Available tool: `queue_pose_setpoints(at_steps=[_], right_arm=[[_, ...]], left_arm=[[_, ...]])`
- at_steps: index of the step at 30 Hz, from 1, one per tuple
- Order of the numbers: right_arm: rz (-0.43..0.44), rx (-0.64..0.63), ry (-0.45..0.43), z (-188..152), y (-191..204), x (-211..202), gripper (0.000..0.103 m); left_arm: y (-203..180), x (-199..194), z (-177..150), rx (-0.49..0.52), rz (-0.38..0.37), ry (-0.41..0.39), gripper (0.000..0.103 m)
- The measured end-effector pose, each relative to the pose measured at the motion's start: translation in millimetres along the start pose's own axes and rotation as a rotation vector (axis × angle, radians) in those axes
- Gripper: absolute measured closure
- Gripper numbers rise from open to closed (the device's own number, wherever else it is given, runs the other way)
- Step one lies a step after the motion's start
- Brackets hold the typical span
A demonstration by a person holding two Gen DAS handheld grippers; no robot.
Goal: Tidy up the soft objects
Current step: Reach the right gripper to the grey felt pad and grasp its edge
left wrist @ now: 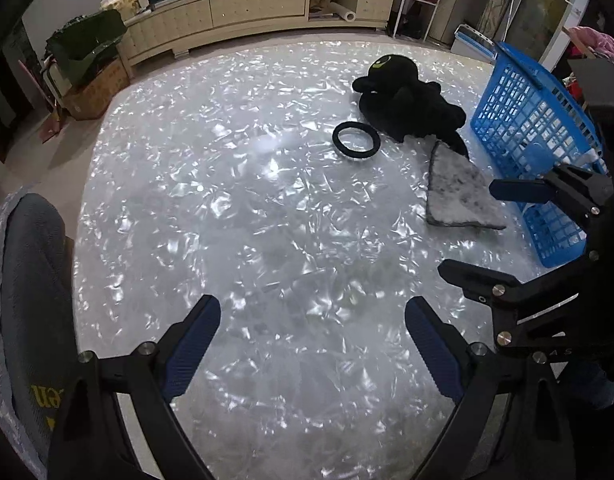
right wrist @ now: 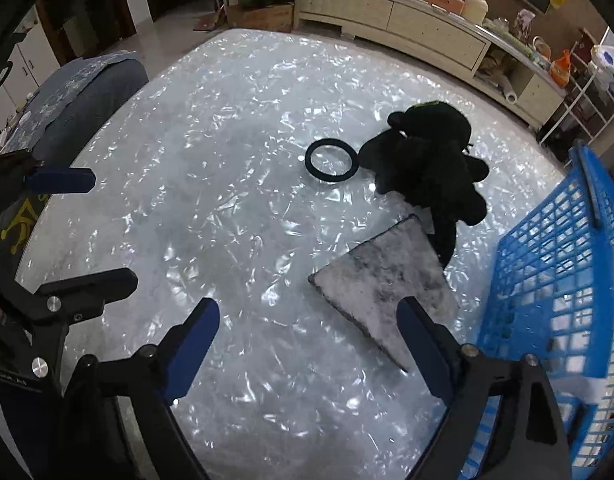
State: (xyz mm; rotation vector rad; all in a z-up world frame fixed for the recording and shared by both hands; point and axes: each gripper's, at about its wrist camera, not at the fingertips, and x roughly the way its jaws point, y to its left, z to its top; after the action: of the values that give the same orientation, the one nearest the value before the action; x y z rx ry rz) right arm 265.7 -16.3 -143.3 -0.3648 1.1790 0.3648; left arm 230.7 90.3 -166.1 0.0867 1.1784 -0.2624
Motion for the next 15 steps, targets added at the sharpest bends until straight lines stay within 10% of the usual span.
queue_pose_setpoints(at_steps=[15], right_arm=[[-0.018, 0.071, 0.058, 6.5, -22.9, 41.7, 0.054]], left_arm=[[-4.3, 31.0, 17.4, 0.004, -0.038, 0.002, 0.010]])
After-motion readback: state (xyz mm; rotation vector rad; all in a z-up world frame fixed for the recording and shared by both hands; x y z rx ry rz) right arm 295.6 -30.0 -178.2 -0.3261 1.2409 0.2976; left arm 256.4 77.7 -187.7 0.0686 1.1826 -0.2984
